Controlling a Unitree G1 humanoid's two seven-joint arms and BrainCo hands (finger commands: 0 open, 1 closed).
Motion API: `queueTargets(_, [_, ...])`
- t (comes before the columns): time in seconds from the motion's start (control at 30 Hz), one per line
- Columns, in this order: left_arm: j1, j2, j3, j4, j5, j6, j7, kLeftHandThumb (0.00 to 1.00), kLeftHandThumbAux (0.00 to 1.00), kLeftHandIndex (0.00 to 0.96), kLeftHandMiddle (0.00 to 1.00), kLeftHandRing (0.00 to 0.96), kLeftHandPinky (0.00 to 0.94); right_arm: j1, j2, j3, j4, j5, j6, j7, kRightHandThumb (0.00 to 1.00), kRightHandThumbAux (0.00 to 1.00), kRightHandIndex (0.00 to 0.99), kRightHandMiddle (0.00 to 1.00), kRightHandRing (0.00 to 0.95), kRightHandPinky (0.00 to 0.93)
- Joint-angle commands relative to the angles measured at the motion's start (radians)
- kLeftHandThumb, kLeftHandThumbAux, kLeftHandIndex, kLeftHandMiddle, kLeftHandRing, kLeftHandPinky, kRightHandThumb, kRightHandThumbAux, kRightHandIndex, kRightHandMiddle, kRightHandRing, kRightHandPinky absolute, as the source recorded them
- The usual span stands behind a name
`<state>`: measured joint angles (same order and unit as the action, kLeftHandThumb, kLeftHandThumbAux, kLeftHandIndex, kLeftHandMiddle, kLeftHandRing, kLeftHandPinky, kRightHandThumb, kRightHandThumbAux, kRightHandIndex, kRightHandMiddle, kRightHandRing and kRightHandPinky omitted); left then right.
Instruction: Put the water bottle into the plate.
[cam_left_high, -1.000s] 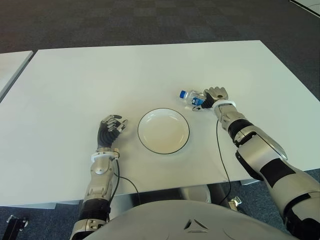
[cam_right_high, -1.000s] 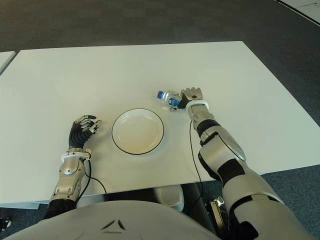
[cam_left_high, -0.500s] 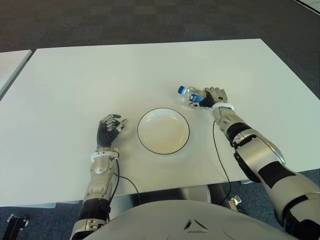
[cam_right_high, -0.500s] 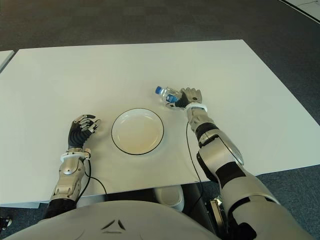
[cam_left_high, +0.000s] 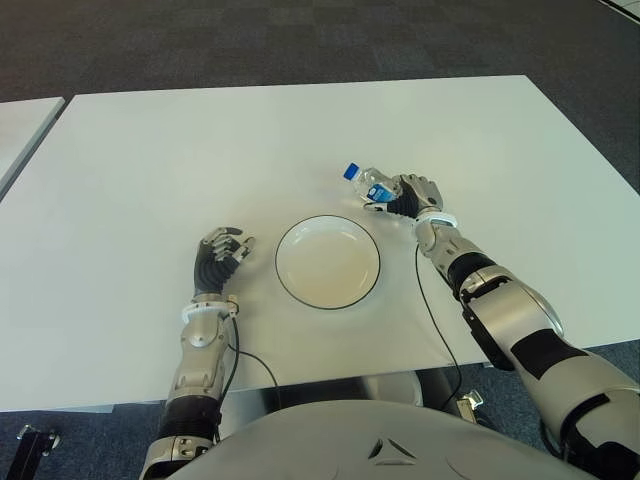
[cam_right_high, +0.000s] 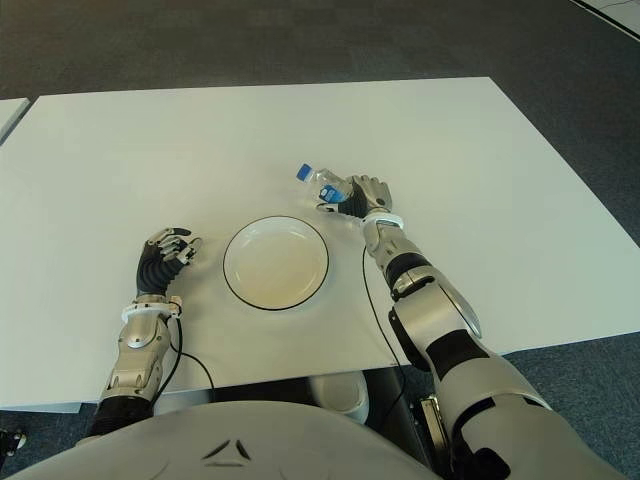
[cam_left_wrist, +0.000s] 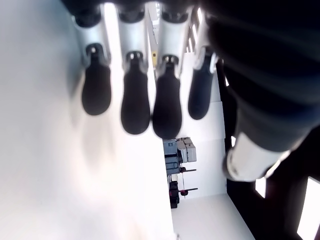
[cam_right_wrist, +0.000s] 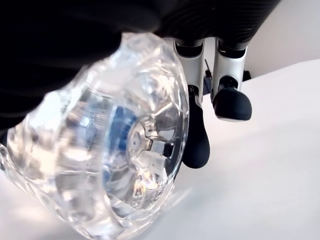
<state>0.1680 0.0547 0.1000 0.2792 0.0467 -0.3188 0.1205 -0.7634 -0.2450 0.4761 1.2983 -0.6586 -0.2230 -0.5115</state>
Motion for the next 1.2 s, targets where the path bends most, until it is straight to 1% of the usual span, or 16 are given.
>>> queueTargets(0.03, [0.0,-0.004,-0.002,0.027,0.001,0.024,-0.003,0.703,0.714,0.433,0.672,0.658,0.642,-0.003,-0.014,-0.013,-0.047,0.008,-0.055,-0.057,0.702,0.729,0.438,0.838,0.83,0.833])
queueTargets(0.23, [-0.004,-0.005,0.001,0.032,-0.003,0.021,-0.004,0.703,0.714,0.433,0.672,0.657,0.642,0.0,-0.018,-0.021,-0.086,0.012,-0.1,-0.075,0.703,0.728,0.438,0.84,0.838,0.844])
queueTargets(0.33, [-0.006,-0.005,0.002,0.033,-0.005,0.022,-0.006,0.703,0.714,0.433,0.672,0.656,0.641,0.014,-0.025,-0.025,-0.135,0.013,-0.143,-0.083,0.703,0.728,0.438,0.842,0.84,0.843])
queueTargets(0.47, [-0.007,-0.005,0.001,0.033,-0.008,0.024,-0.008,0.703,0.714,0.433,0.67,0.654,0.636,0.06,-0.044,-0.028,-0.265,0.005,-0.177,-0.085,0.703,0.728,0.438,0.841,0.839,0.837])
queueTargets(0.67, [-0.009,-0.005,0.003,0.034,-0.013,0.025,-0.01,0.703,0.714,0.433,0.667,0.65,0.633,0.109,-0.068,-0.028,-0.392,-0.011,-0.207,-0.074,0.702,0.728,0.438,0.84,0.837,0.833])
queueTargets(0.77, [-0.008,-0.004,0.002,0.035,-0.013,0.022,-0.009,0.703,0.714,0.432,0.665,0.65,0.633,0.145,-0.083,-0.018,-0.48,-0.028,-0.235,-0.067,0.702,0.728,0.438,0.836,0.831,0.822])
queueTargets(0.83, [-0.009,-0.004,0.002,0.035,-0.015,0.02,-0.01,0.703,0.714,0.432,0.663,0.648,0.629,0.163,-0.09,-0.014,-0.519,-0.038,-0.253,-0.062,0.701,0.729,0.438,0.833,0.827,0.817])
queueTargets(1.0, [-0.008,-0.004,0.004,0.036,-0.018,0.018,-0.012,0.703,0.714,0.433,0.662,0.645,0.632,0.185,-0.105,0.007,-0.548,-0.071,-0.316,-0.058,0.701,0.729,0.437,0.83,0.825,0.818])
queueTargets(1.2, [-0.008,-0.002,0.002,0.038,-0.006,0.019,-0.003,0.703,0.714,0.433,0.666,0.651,0.637,0.201,-0.107,0.051,-0.525,-0.121,-0.406,-0.091,0.702,0.729,0.437,0.832,0.83,0.826])
